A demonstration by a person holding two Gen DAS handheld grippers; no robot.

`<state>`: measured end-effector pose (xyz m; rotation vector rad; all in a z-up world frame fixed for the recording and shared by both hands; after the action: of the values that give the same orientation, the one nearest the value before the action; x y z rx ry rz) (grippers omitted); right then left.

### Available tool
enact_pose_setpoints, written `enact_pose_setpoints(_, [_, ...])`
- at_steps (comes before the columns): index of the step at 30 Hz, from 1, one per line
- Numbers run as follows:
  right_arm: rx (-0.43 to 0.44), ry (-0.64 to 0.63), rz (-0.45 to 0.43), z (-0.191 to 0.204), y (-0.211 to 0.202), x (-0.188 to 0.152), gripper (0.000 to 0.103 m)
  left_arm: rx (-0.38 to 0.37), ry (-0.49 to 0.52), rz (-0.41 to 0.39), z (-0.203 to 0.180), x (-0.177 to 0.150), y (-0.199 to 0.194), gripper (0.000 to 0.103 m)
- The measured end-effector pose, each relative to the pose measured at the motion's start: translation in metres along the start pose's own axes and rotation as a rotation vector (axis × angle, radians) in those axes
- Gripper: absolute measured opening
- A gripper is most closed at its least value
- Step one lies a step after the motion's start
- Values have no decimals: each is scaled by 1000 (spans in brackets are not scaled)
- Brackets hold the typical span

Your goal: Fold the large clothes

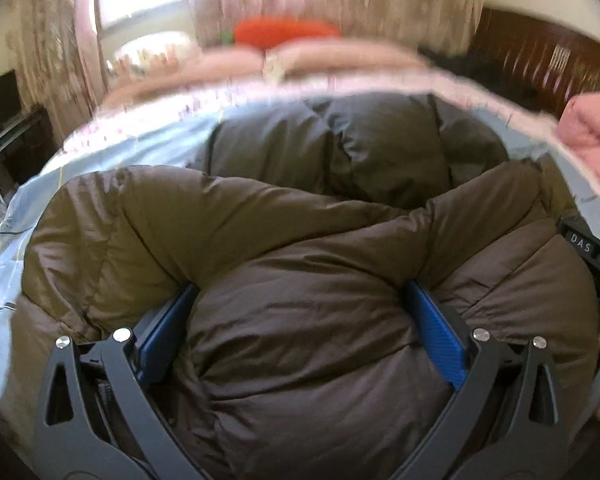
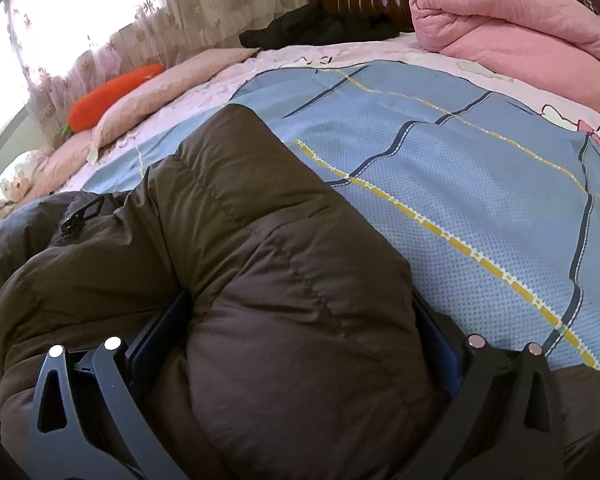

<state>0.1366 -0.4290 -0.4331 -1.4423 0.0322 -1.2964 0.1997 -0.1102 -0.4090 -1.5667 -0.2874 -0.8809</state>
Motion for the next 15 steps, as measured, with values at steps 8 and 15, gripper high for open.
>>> enact_pose_setpoints(8, [63,22,249,1,-41,27,102,-18,-152,77,34,31,-94,101])
enact_pose_setpoints(15, [233,127,201,-53,-199,-33,102,-348,-643,160,91,-111,-176,101])
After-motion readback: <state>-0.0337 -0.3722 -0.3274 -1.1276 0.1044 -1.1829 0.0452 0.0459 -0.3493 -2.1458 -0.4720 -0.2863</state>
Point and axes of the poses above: each gripper's, at about its wrist camera, not at the fingertips, and y roughly the way its jaws point, z to its left, x to its top, the point moved 4 cm from there along y, roughly the way its jaws point
